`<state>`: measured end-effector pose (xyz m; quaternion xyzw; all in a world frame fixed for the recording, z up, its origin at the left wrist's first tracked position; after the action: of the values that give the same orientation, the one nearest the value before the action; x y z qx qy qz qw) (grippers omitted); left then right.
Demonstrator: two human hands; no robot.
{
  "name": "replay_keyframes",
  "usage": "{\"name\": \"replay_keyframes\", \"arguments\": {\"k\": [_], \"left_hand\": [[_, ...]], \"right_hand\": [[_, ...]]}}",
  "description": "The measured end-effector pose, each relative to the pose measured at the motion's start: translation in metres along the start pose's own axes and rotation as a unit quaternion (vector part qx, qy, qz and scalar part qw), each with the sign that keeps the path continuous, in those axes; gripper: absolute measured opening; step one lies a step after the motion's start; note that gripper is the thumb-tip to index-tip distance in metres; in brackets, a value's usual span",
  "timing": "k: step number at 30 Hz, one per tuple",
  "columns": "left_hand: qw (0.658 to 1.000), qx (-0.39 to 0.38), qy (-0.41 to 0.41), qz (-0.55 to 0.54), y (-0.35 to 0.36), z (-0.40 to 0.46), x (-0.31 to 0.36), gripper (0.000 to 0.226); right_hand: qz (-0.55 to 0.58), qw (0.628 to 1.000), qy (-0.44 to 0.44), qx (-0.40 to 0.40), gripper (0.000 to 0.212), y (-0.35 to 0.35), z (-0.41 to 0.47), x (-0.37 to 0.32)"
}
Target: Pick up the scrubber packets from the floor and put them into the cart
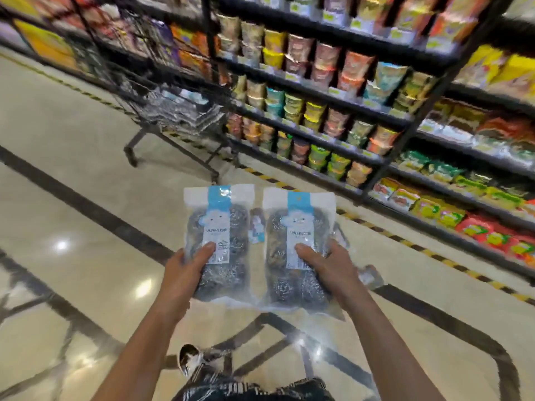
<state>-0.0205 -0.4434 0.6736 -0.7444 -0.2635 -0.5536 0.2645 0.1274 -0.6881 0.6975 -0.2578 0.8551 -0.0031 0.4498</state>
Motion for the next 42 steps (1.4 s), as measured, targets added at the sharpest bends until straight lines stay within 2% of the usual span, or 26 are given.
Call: {"name": "replay_keyframes", "arguments": {"k": [5, 7, 10, 15, 22, 26, 35, 38, 42], "left_hand": [[0.994, 0.108, -0.014, -0.029, -0.100, 0.025, -0.004, 0.035], [0.990, 0.137, -0.017, -0.035, -0.140, 0.038, -0.005, 0.028], [0.986, 0.162, -0.026, -0.036, -0.199, 0.060, -0.013, 0.037], [0.981, 0.185, -0.030, -0.039, -0.280, 0.106, -0.016, 0.041], [0.981, 0.180, -0.033, -0.065, -0.331, 0.191, -0.007, 0.043], [0.983, 0.169, -0.035, -0.070, -0.351, 0.260, 0.005, 0.041], [0.992, 0.124, -0.014, -0.025, -0.399, 0.475, 0.071, 0.035], [0.994, 0.107, 0.009, -0.002, -0.406, 0.543, 0.097, 0.042], [0.997, 0.075, 0.035, 0.013, -0.406, 0.629, 0.125, 0.037]], "right_hand": [[-0.026, 0.997, -0.014, -0.069, 0.008, 0.111, 0.017, -0.046], [-0.038, 0.995, -0.005, -0.095, 0.016, 0.158, 0.022, -0.063], [-0.050, 0.988, 0.013, -0.149, 0.026, 0.223, 0.033, -0.084], [-0.062, 0.989, 0.012, -0.136, 0.036, 0.310, 0.054, -0.115], [-0.091, 0.990, 0.019, -0.110, 0.043, 0.377, 0.096, -0.154], [-0.076, 0.990, 0.016, -0.115, 0.037, 0.422, 0.139, -0.194], [-0.018, 0.993, 0.015, -0.115, 0.031, 0.526, 0.267, -0.327], [-0.003, 0.994, 0.006, -0.113, 0.030, 0.548, 0.300, -0.369], [0.025, 0.996, 0.003, -0.080, 0.034, 0.568, 0.345, -0.416]]}}
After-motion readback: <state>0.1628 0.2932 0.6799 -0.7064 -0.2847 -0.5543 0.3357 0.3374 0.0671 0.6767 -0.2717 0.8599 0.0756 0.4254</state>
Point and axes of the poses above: each hand's wrist, its own z-axis towards the middle knuckle, its own y-axis out of the palm, x = y × z, the point moved 1 cm from there along z, towards the middle knuckle, and after that the axes turned 15 degrees about y, right-handed, at the moved point
